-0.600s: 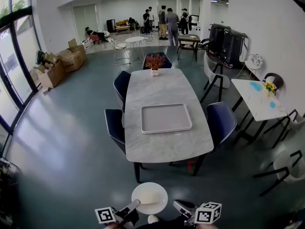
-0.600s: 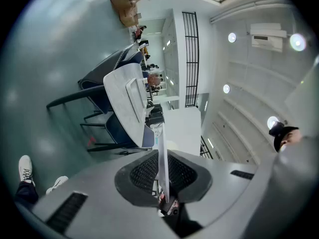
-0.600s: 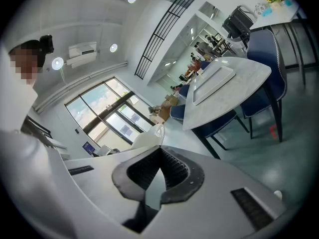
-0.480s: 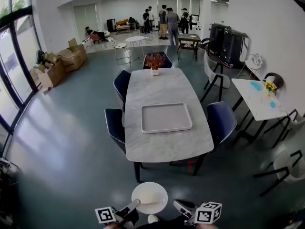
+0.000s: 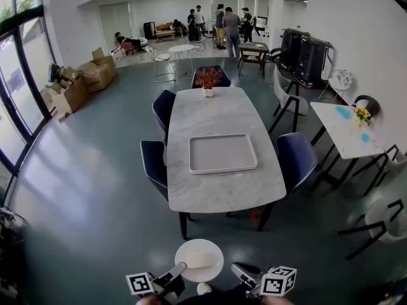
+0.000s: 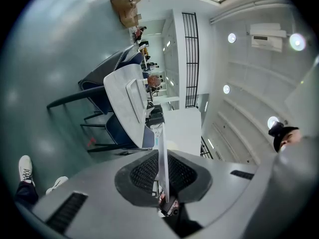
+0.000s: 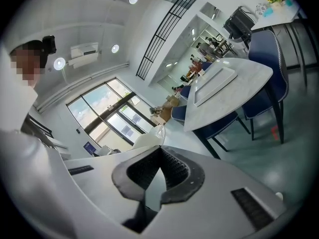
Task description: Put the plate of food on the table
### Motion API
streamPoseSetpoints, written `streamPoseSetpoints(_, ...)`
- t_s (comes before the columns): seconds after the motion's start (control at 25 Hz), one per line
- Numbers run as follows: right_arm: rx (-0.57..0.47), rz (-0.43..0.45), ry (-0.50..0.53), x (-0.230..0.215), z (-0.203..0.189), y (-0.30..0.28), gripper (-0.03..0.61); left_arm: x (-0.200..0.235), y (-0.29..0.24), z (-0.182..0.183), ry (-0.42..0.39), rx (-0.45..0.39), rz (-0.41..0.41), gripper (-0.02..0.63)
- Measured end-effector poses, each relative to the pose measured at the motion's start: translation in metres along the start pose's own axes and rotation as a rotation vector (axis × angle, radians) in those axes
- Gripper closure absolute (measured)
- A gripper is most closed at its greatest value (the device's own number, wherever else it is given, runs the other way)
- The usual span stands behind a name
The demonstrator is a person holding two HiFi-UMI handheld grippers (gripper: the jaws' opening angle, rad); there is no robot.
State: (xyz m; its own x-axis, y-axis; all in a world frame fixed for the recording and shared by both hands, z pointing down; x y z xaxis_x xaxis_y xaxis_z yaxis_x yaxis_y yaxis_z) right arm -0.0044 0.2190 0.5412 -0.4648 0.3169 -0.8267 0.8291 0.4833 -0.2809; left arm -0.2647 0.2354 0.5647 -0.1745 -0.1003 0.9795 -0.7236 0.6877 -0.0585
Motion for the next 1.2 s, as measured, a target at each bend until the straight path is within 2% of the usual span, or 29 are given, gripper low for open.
streamPoseSetpoints(0.2, 0.006, 0.030, -0.021, 0.000, -0.003, 0.001, 0.568, -0.002, 0.000, -0.003, 0.006, -0.006, 0.003, 0.574)
streamPoseSetpoints(0.88, -0.010, 0.004, -0.041, 0.008, -0.012, -0.002, 0.568, 0.001, -0.003, 0.016, 0.014, -0.019, -0.018, 0.574)
streamPoseSetpoints(1.2, -0.014, 0.023, -0.090, -0.009, 0.011, 0.003, 0.568, -0.001, -0.030, 0.028, 0.004, -0.035, -0.001, 0.574)
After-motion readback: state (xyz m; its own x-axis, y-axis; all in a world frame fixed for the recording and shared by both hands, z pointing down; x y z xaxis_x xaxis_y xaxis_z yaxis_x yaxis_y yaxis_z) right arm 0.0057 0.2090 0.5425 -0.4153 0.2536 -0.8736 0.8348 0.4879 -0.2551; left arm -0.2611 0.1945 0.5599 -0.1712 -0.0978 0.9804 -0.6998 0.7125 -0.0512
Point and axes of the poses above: the fingertips, and each gripper's own axes: y backward along the fingers, x to its left, z out of its top, the point moved 6 cm from there along y, backward along the fingers, and after that the axes turned 5 degrees about -y, right-handed, at the moved point
